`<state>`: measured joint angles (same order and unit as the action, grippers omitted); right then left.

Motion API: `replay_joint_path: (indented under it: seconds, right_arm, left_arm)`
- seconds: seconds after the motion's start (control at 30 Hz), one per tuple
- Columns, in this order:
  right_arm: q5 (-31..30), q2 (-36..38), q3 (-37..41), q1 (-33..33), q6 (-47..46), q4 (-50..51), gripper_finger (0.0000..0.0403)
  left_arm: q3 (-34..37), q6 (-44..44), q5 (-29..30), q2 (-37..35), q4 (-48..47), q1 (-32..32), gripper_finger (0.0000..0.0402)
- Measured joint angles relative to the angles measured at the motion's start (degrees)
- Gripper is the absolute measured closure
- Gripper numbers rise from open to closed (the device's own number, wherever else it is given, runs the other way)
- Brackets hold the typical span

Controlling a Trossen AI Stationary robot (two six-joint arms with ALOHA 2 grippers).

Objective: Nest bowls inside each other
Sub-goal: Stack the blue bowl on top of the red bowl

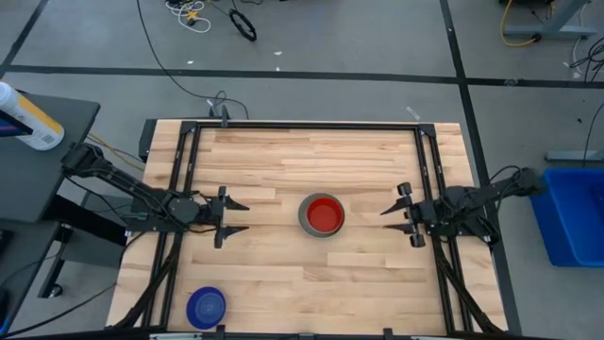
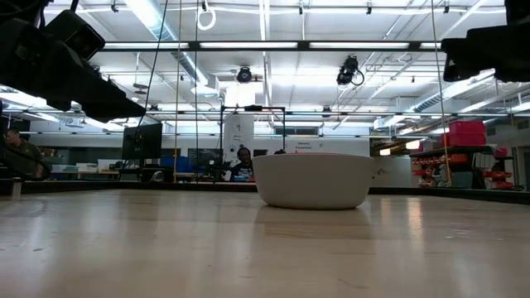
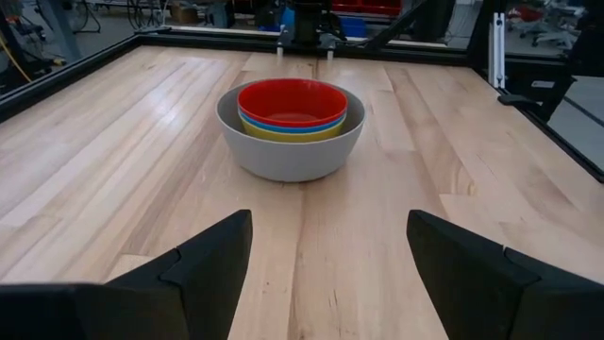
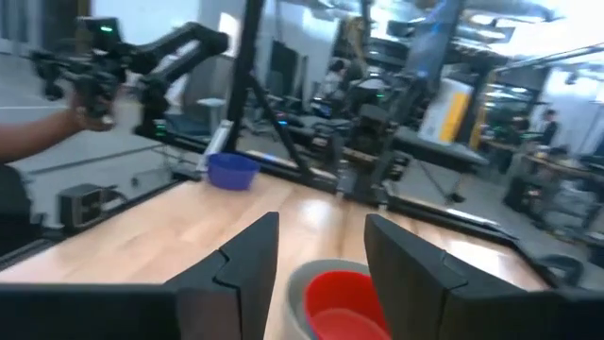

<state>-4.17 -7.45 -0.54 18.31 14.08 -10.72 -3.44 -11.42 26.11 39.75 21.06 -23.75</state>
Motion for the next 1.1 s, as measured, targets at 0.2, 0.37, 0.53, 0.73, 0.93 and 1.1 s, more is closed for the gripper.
replay_joint_path:
  seconds: [0.2,0.37,0.53,0.73,0.93,1.1]
  right_arm:
    - [-5.26,7.43,0.0,-0.04,0.4,7.76,0.0241]
    - [-4.25,7.44,0.0,-0.54,0.57,8.54,0.0241]
    - [-2.01,7.03,0.0,-1.09,-1.76,9.06,0.0237]
    - [-1.18,4.3,0.0,-1.09,-6.89,9.26,0.0241]
    - [-1.15,2.22,0.0,-1.09,-10.75,9.24,0.0241]
    - [-1.15,1.48,0.0,-1.09,-12.17,9.24,0.0237]
  left_arm:
    - [0.0,-0.02,0.01,-0.02,0.02,0.0,0.0109]
    - [0.0,0.01,0.22,0.0,0.44,0.0,0.0109]
    - [0.0,0.31,0.87,0.0,2.24,0.0,0.0109]
    - [-0.02,-1.47,-1.74,0.0,2.96,0.0,0.0109]
    - [-0.02,-3.93,-4.22,0.0,3.54,0.0,0.0109]
    - [-0.02,-4.45,-4.35,0.0,4.94,0.0,0.0109]
